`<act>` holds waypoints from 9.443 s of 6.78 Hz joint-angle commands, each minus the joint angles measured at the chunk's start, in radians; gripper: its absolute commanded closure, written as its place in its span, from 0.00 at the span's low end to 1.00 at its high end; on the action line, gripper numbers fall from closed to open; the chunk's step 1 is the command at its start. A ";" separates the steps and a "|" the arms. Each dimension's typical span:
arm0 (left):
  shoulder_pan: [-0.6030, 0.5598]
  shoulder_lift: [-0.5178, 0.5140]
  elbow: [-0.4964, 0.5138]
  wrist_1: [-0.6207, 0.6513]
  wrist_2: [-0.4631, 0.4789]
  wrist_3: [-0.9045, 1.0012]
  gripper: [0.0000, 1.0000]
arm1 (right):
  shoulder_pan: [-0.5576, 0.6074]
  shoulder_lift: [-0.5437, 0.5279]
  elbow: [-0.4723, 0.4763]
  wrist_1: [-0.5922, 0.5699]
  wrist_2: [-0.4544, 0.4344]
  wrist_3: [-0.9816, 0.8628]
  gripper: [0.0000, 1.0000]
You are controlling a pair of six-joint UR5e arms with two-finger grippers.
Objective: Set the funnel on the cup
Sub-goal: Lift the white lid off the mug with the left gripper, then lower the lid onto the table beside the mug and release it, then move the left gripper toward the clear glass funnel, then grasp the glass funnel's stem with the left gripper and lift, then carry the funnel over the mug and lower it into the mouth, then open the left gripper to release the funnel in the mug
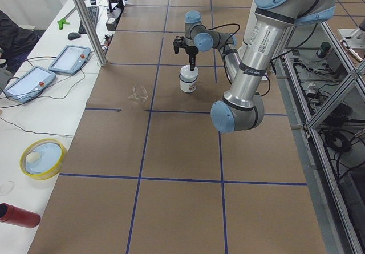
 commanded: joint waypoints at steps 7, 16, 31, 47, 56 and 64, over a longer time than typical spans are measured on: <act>-0.141 0.237 0.009 -0.189 0.006 0.232 1.00 | 0.000 0.000 0.001 0.000 0.000 -0.001 0.00; -0.112 0.181 0.323 -0.420 0.005 0.224 0.01 | 0.000 0.000 0.001 0.000 0.000 -0.001 0.00; -0.158 -0.112 0.700 -0.741 0.459 -0.833 0.00 | 0.000 0.000 0.001 0.000 0.000 -0.001 0.00; -0.161 -0.120 -0.042 0.173 0.039 -0.417 1.00 | 0.000 0.002 0.001 0.000 0.000 -0.001 0.00; 0.061 -0.229 0.160 0.187 0.224 -0.417 0.01 | 0.000 0.000 0.001 0.000 0.000 -0.001 0.00; -0.344 -0.073 0.063 0.027 -0.014 0.150 0.00 | 0.000 0.000 0.001 0.000 0.000 -0.001 0.00</act>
